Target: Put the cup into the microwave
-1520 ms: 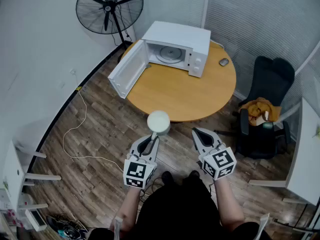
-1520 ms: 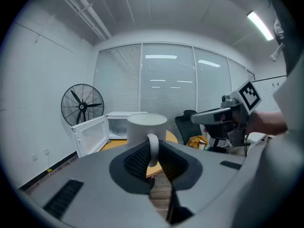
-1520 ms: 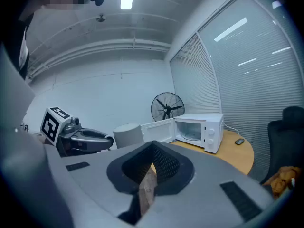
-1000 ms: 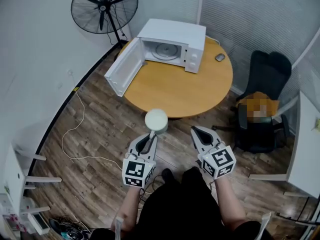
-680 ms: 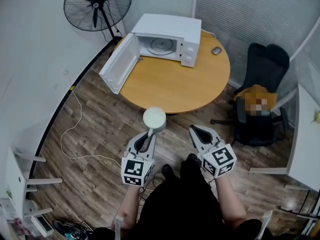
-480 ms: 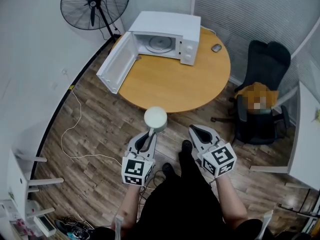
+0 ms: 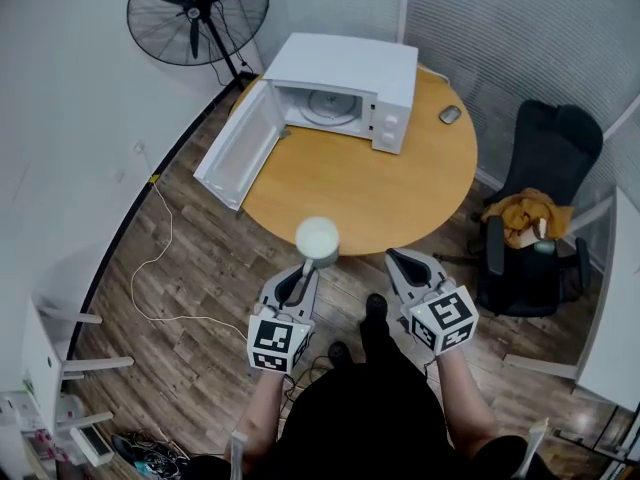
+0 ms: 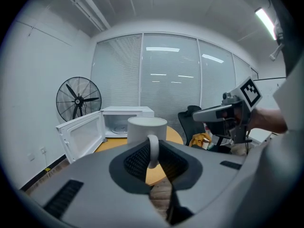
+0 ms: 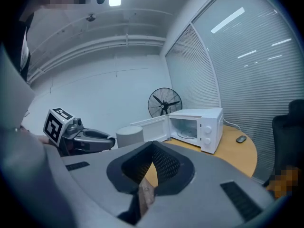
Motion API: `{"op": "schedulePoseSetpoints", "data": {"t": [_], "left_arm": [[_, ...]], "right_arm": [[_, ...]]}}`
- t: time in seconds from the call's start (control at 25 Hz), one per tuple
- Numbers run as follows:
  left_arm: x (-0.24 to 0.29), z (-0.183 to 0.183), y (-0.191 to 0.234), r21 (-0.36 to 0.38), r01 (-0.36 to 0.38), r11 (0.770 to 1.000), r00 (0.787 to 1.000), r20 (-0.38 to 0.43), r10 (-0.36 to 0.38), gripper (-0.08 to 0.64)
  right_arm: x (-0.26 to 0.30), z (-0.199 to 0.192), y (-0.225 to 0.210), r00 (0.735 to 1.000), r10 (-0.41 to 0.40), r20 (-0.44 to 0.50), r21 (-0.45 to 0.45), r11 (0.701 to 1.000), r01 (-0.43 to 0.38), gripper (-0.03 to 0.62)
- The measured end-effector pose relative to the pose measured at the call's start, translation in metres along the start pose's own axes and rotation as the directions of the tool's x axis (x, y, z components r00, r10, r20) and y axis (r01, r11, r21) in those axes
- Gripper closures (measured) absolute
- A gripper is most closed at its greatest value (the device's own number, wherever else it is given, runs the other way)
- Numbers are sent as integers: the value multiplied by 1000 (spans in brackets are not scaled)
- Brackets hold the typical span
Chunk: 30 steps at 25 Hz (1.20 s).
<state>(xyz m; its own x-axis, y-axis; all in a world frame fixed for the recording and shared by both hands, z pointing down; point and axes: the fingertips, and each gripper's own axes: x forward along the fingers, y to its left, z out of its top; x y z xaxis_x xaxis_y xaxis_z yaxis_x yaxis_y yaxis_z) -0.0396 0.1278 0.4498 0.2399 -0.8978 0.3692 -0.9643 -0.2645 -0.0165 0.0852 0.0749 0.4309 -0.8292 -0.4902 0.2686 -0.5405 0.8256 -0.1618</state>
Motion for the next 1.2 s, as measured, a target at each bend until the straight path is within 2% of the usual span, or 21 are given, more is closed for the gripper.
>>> {"op": "schedulePoseSetpoints", "data": {"t": [0.44,0.8,1.2], "left_arm": [[76,32,18,1,-53,999,999,-5,53,515],[120,37,20,-26,-102,994,994,-32,101,515],[140,41,38,-58,-130,990,991,-37,128,514]], "right_arm": [[55,21,-71,997,73,-10,-8,997,-74,581],[81,22,-106,989,144,-35,4,990,-144,581],[101,28,-124,987,152,-47,20,988,-151,581]]}}
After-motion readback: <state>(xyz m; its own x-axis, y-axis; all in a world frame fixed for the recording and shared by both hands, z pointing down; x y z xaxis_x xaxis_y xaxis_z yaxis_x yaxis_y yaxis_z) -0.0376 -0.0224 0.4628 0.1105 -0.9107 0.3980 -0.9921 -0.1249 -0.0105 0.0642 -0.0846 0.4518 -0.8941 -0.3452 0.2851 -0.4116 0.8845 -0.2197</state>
